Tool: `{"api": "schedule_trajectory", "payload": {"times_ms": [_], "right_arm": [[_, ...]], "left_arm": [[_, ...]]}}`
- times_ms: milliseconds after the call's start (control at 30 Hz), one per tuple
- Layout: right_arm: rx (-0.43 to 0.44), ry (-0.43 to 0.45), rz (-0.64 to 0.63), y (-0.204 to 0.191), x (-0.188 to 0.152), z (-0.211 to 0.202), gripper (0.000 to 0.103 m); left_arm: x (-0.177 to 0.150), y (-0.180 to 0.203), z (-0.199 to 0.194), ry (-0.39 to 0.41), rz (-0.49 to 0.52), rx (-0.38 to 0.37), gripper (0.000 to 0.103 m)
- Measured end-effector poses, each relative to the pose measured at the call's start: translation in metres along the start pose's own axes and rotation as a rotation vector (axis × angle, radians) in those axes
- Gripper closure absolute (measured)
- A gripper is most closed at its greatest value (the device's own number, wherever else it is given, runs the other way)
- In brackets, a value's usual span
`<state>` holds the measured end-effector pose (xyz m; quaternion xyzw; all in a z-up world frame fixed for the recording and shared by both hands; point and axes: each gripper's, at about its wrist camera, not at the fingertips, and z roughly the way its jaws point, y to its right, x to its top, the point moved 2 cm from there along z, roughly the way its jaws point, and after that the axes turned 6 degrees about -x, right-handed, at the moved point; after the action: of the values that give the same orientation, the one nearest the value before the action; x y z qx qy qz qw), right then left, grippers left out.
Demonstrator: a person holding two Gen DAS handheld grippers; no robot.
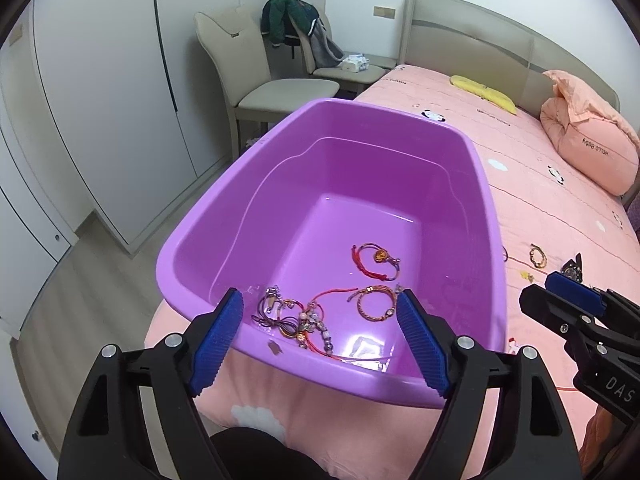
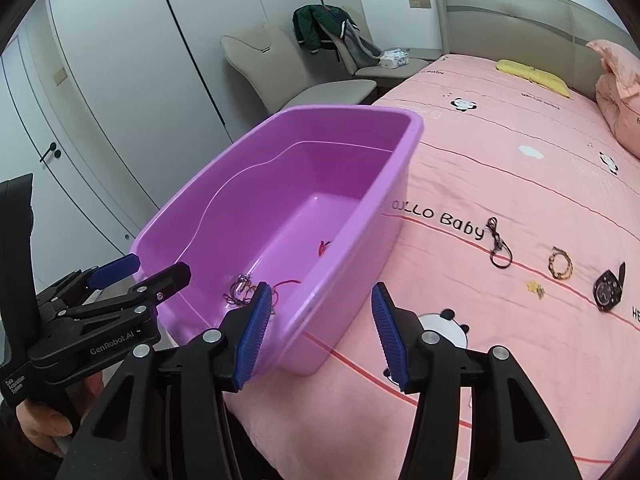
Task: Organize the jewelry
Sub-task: 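Withdraw both tools from the tub back over the bedsheet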
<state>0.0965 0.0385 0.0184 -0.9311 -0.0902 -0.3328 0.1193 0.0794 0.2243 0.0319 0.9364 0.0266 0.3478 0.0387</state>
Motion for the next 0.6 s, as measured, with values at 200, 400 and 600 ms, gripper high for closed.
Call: {"api": "schedule_trajectory", "payload": {"times_ms": [200,400,600], "right_arm": [[-0.04,0.015,0.025,0.022,-0.013,-0.014,0.053],[-0.068,0.029,0.077,0.049,-0.027,-0.031,0.053],[-0.097,0.043,0.12,0.074,-0.044,-0.048,0.05]], "left_arm": [[-0.006,0.03,-0.005,-0.002,0.047,-0.035,0.023],[-0.012,0.062,-0.015,0.003,0.08,-0.084,0.023],[-0.018,0.095,-0.023,0.007,0.116,-0.13,0.021]]}}
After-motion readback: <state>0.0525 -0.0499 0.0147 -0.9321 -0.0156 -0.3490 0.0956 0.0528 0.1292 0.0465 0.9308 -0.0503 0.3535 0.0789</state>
